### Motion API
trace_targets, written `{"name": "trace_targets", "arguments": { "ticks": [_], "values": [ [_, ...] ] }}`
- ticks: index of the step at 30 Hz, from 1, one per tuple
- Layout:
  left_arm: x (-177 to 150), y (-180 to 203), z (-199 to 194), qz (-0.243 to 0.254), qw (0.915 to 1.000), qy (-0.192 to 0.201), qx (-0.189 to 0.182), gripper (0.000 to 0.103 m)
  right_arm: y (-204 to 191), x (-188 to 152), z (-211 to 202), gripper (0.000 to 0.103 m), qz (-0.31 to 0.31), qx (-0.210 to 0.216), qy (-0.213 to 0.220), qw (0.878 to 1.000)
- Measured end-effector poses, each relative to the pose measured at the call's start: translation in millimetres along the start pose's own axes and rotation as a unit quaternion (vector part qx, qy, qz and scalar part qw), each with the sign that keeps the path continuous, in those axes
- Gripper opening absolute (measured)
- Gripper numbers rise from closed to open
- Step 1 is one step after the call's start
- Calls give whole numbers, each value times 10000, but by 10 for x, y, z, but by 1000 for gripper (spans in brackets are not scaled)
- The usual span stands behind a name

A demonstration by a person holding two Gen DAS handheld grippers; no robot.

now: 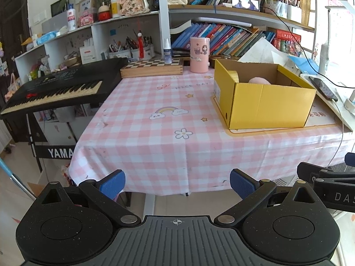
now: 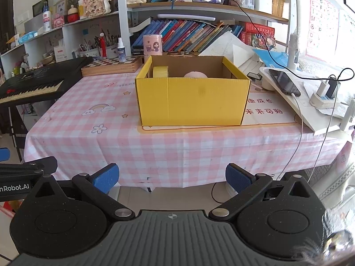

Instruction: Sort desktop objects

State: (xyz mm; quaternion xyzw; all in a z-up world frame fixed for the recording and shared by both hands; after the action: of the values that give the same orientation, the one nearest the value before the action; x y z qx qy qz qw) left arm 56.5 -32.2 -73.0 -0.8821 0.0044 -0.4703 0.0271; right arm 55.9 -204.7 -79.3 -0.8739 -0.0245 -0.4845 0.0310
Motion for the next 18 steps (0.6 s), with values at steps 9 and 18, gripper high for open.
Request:
{"name": "trace_targets", "arguments": {
  "ticks": [9,18],
  "values": [
    [0,-7,5,-18,10000,12,-48,102,-21,-22,15,103,-17,49,-65,10000],
    [-5,5,-2,-15,9999,32,-160,102,-39,-36,33,103,-31,75,-122,9999]
  ]
}}
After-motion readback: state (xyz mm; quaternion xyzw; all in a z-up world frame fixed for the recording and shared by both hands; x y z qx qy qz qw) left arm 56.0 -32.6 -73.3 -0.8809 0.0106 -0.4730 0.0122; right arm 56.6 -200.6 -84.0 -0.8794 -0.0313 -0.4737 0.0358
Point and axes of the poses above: each gripper's, at about its wrist camera, not at the fingertips, and z roughly the way its jaws point, y to its right, x to its top, the point moved 10 cm from there along z, roughly the way its jaws point, and after that the axes turned 5 degrees about y, right-handed, at the moved point
